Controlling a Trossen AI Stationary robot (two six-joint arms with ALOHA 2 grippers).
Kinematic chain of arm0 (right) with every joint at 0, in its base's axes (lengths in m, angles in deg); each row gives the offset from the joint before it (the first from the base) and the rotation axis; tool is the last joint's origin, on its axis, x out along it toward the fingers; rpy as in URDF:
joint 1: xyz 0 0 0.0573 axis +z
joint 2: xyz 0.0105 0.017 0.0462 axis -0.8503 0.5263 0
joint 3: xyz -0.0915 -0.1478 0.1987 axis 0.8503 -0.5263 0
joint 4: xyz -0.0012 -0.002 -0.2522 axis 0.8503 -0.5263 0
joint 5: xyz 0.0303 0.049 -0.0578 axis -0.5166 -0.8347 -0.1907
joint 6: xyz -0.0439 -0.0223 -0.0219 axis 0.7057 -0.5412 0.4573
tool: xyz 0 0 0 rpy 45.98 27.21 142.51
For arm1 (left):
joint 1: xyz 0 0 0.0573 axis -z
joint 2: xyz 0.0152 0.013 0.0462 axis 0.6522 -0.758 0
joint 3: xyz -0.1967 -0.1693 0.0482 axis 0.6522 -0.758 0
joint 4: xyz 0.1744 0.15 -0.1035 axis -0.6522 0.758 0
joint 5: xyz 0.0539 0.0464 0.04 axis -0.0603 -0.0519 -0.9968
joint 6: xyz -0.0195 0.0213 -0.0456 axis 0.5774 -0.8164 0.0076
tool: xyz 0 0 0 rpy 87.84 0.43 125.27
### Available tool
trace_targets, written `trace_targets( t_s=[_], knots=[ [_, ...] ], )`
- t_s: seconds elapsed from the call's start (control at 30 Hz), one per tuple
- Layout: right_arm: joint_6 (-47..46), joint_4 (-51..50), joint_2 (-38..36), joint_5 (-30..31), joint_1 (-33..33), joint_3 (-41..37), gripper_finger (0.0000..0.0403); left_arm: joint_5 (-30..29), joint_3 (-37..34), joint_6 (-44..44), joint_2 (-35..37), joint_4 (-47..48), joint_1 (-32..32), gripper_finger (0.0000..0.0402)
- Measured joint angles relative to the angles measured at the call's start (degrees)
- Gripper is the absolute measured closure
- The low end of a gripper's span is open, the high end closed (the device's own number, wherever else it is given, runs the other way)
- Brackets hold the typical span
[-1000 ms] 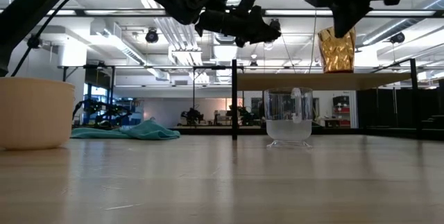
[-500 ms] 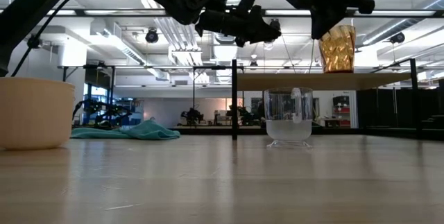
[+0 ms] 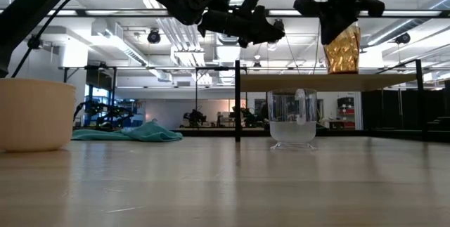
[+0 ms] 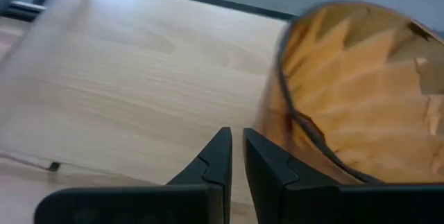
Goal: Stack small to large cups/mugs on shelf
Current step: Put the brown glass on the shelf
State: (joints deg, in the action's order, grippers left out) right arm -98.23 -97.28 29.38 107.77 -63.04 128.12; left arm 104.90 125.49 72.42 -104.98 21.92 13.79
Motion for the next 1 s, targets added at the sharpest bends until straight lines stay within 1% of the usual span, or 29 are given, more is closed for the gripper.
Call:
trace_targets(
  t_s=[0.3,0.73,1.0],
  knots=[
    [-0.93,-0.34,0.0,-0.37,-0.58,-2.4,0.0371,-0.02,-0.04,-0.02,0.0,0.0,-1.17,0.0306],
    [-1.16,-5.27,-0.02,-0.37,-2.75,-2.58,0.0371,-0.03,-0.81,-0.04,0.0,0.06,-2.36,0.0306],
    [-7.78,-12.48,-0.06,-0.37,-2.75,-2.6,0.0371,-0.04,-0.94,-0.07,0.0,0.09,-2.46,0.0306]
  ],
)
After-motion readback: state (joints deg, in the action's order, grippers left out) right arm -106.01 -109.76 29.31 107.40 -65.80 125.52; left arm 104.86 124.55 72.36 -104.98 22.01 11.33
